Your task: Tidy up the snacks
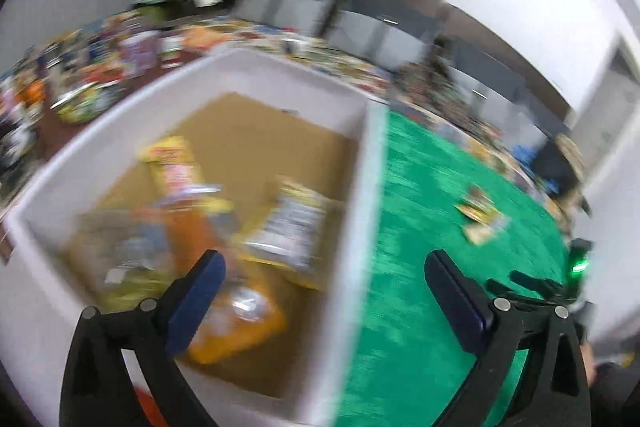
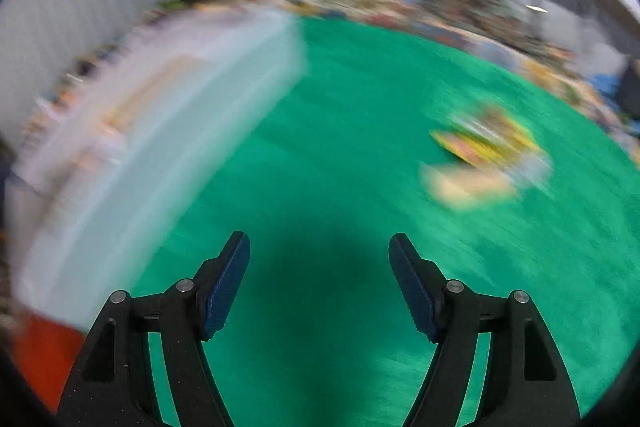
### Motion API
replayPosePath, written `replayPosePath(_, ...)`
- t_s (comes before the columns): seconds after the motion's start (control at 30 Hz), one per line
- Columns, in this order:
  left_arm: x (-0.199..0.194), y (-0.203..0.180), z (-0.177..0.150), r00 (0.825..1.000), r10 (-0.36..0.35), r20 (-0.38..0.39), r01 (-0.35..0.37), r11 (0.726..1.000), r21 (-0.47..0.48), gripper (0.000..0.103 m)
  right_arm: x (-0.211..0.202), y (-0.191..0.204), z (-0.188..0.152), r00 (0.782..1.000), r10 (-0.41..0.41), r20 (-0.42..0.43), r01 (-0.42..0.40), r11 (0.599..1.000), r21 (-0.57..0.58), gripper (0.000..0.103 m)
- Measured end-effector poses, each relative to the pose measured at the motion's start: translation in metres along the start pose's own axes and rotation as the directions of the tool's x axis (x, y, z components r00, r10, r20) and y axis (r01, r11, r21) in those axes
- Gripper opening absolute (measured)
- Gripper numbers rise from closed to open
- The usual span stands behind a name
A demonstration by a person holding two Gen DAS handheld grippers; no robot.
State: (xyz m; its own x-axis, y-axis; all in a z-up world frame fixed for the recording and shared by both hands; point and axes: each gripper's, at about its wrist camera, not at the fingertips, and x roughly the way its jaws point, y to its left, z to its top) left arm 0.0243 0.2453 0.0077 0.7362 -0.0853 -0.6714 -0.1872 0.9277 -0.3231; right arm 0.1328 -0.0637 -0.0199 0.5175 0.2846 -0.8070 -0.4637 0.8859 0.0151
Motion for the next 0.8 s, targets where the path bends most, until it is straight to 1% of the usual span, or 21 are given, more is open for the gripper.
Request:
replayPosePath(0.03, 0.006, -0.022, -0.005, 0.999, -0.034, -0.014, 0.035, 0.999, 0.041, 0.101, 0.002, -0.028, -0.023, 0.997, -0.073, -0.005, 0.073, 0.997, 0.015, 0.075)
replayPosePath(0.07, 0.010, -0.036, -0.009, 0.998, -0.053, -0.025, 0.055, 0.996, 0.064, 0.102, 0.001, -0.047, -0.037, 0.993, -0.115, -0.008, 0.115, 0.993, 0.032, 0.075)
replayPosePath(0.1, 0.021, -0.061, -0.018, 0.995, -0.083, -0.056, 0.088, 0.990, 0.108, 0.102, -0.001, -0.066, -0.051, 0.988, -0.152, -0.011, 0.152, 0.987, 0.054, 0.075)
replayPosePath(0.17, 0.040, -0.091, -0.030, 0.989, -0.096, -0.114, 0.113, 0.980, 0.161, 0.102, -0.005, -0.107, -0.078, 0.976, -0.216, -0.022, 0.217, 0.970, 0.108, 0.075)
replayPosePath(0.2, 0.058, -0.111, -0.041, 0.984, -0.094, -0.154, 0.125, 0.971, 0.204, 0.102, -0.005, -0.120, -0.086, 0.971, -0.239, -0.026, 0.240, 0.962, 0.127, 0.075)
replayPosePath(0.27, 0.082, -0.137, -0.056, 0.976, -0.075, -0.206, 0.128, 0.958, 0.256, 0.102, -0.007, -0.148, -0.103, 0.963, -0.269, -0.028, 0.270, 0.948, 0.171, 0.075)
replayPosePath(0.33, 0.113, -0.161, -0.073, 0.960, -0.060, -0.275, 0.146, 0.941, 0.306, 0.102, -0.010, -0.172, -0.114, 0.958, -0.286, -0.027, 0.285, 0.934, 0.214, 0.075)
replayPosePath(0.37, 0.127, -0.171, -0.080, 0.952, -0.050, -0.302, 0.153, 0.933, 0.327, 0.102, -0.011, -0.178, -0.119, 0.957, -0.288, -0.026, 0.286, 0.931, 0.228, 0.075)
replayPosePath(0.4, 0.142, -0.181, -0.087, 0.946, -0.031, -0.323, 0.150, 0.924, 0.351, 0.102, -0.013, -0.187, -0.124, 0.962, -0.274, -0.005, 0.266, 0.929, 0.255, 0.075)
replayPosePath(0.47, 0.165, -0.196, -0.096, 0.942, 0.000, -0.335, 0.136, 0.913, 0.384, 0.102, -0.015, -0.192, -0.128, 0.962, -0.272, 0.012, 0.258, 0.926, 0.277, 0.076)
replayPosePath(0.57, 0.190, -0.207, -0.099, 0.945, 0.033, -0.325, 0.110, 0.905, 0.412, 0.102, -0.016, -0.198, -0.128, 0.967, -0.255, 0.006, 0.241, 0.921, 0.306, 0.081)
replayPosePath(0.63, 0.209, -0.215, -0.097, 0.946, 0.060, -0.320, 0.089, 0.898, 0.431, 0.102, -0.016, -0.200, -0.132, 0.968, -0.253, 0.004, 0.239, 0.919, 0.314, 0.083)
replayPosePath(0.7, 0.219, -0.220, -0.095, 0.956, 0.081, -0.282, 0.060, 0.887, 0.458, 0.102, -0.018, -0.197, -0.133, 0.966, -0.258, 0.001, 0.245, 0.917, 0.315, 0.085)
replayPosePath(0.77, 0.230, -0.224, -0.092, 0.958, 0.085, -0.273, 0.053, 0.884, 0.464, 0.102, -0.018, -0.196, -0.133, 0.966, -0.259, -0.001, 0.246, 0.915, 0.320, 0.086)
replayPosePath(0.8, 0.233, -0.225, -0.090, 0.962, 0.081, -0.260, 0.051, 0.885, 0.463, 0.102, -0.018, -0.196, -0.133, 0.966, -0.260, -0.001, 0.247, 0.915, 0.320, 0.086)
